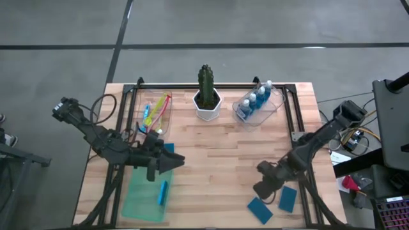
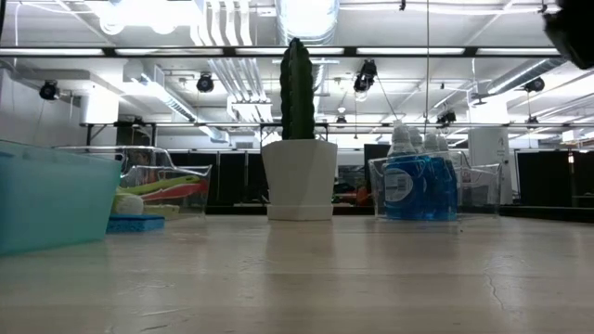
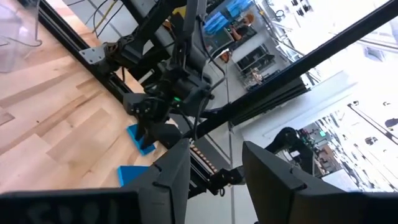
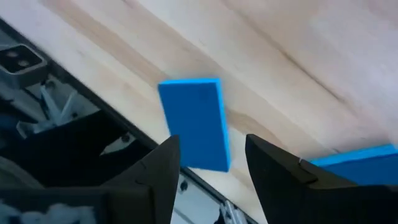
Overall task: Pick & Place Kitchen Sink Supplies
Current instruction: Put the sponge into the green bin
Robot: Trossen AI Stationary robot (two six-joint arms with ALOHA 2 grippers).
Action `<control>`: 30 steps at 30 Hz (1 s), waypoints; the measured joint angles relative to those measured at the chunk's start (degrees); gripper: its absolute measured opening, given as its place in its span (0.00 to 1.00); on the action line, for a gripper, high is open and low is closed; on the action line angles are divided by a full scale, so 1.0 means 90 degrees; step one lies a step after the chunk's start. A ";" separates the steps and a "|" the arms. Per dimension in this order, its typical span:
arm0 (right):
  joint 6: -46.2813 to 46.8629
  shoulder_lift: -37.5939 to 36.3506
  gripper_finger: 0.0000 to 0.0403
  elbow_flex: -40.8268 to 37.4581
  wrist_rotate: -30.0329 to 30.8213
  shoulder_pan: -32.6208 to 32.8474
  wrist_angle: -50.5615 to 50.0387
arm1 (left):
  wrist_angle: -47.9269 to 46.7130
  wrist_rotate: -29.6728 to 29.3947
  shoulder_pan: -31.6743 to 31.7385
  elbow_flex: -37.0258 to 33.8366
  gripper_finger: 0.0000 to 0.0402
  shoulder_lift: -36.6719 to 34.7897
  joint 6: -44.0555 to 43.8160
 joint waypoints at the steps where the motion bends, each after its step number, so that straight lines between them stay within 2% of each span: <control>1: 0.0106 0.0000 0.44 -0.0074 0.0037 0.0065 0.0108 | -0.0002 0.0001 0.0000 0.0000 0.34 0.0000 0.0000; 8: 0.0700 0.0116 0.40 -0.0411 0.0680 0.0495 0.1159 | -0.0005 0.0075 0.0000 0.0000 0.34 0.0002 -0.0007; 22: 0.0291 0.1804 0.40 0.0140 0.0111 0.0642 0.1331 | -0.0002 0.0087 0.0002 0.0000 0.34 0.0002 -0.0024; 30: 0.0106 0.2532 0.35 0.0544 -0.0031 0.0642 0.1306 | -0.0003 0.0086 0.0002 0.0000 0.34 0.0002 -0.0024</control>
